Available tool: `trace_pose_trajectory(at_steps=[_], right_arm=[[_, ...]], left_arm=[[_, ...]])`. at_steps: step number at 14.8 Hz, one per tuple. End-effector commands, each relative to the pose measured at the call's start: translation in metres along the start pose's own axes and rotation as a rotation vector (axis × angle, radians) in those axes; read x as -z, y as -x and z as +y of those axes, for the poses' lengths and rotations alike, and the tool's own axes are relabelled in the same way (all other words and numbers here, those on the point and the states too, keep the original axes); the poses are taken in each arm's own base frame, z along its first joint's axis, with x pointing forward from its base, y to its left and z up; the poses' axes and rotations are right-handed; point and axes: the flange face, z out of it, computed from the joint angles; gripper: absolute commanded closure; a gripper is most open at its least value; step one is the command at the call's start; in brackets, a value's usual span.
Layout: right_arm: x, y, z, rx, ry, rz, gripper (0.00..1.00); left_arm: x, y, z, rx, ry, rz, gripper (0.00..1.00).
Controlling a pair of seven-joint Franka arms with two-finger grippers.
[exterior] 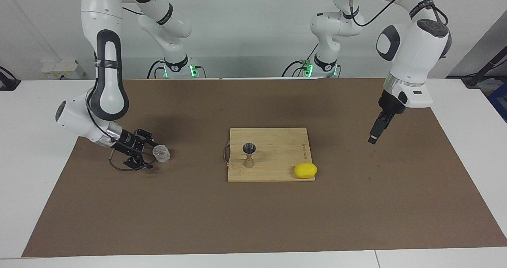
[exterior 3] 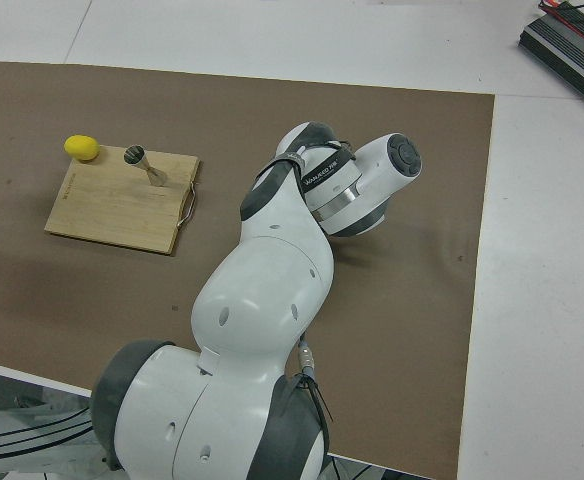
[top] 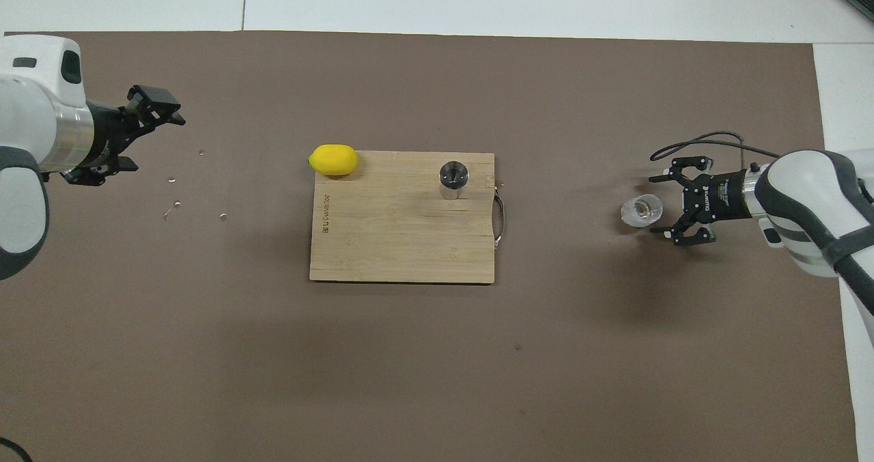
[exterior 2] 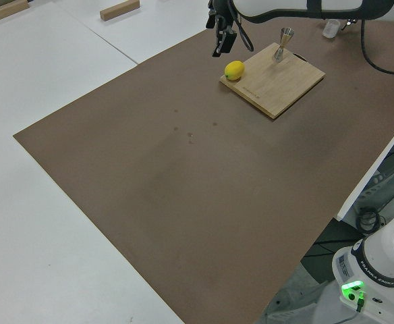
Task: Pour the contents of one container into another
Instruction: 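Retract the left gripper while the right gripper grasps the glass cup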
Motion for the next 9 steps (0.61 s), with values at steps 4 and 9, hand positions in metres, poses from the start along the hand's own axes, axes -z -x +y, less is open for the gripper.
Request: trace_pose_trajectory(at_steps=[4, 9], right_arm=[[-0.012, 0.010, 0.003, 0.024, -0.008, -0.013, 0.00], [-0.012, 0.011, 0.003, 0.018, -0.016, -0.019, 0.01]], left_arm=[[0.027, 0.006, -0.029, -0.501, -0.071, -0.107, 0.00], [0.076, 0.016, -0.028, -0.648, -0.151, -0.220, 0.00]])
